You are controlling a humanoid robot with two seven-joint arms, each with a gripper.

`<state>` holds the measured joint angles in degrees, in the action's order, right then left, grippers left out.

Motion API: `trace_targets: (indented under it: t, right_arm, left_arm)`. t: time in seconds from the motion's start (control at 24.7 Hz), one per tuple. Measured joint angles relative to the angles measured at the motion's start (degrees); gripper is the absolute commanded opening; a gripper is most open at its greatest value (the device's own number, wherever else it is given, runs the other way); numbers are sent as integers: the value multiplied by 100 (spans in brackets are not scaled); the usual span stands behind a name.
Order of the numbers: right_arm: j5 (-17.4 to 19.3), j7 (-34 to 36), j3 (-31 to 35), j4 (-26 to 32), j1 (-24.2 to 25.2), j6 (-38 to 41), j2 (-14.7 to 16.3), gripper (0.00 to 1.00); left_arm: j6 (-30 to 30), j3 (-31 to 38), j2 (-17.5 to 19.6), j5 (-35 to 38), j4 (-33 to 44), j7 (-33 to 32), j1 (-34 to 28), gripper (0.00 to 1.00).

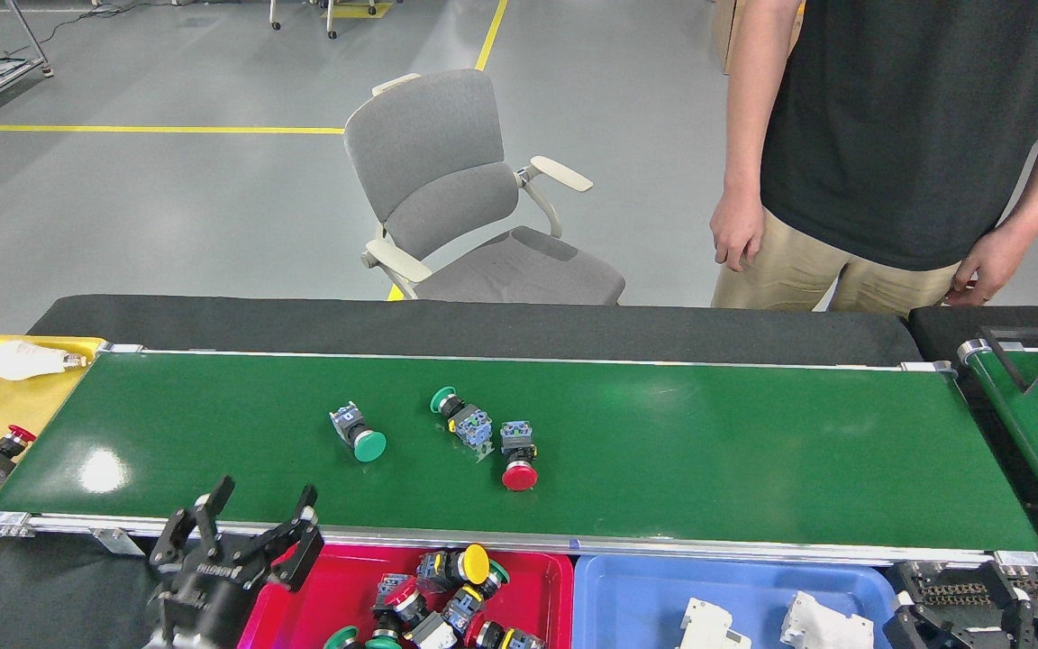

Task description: Pick switch part from conveyor to tray

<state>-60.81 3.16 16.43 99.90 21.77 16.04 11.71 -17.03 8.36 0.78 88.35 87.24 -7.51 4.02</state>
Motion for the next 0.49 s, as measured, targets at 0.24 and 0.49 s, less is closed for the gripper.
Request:
trace_targets:
  t: [0.24, 0.49]
  right_arm:
    - [0, -25, 0, -7, -22, 69, -32, 100]
    - [0, -47, 0, -25, -27, 86, -32, 100]
  left_arm:
    - [277, -34, 4, 2, -498, -268, 153, 100]
    - [478, -23, 29, 2, -955, -291, 591, 100]
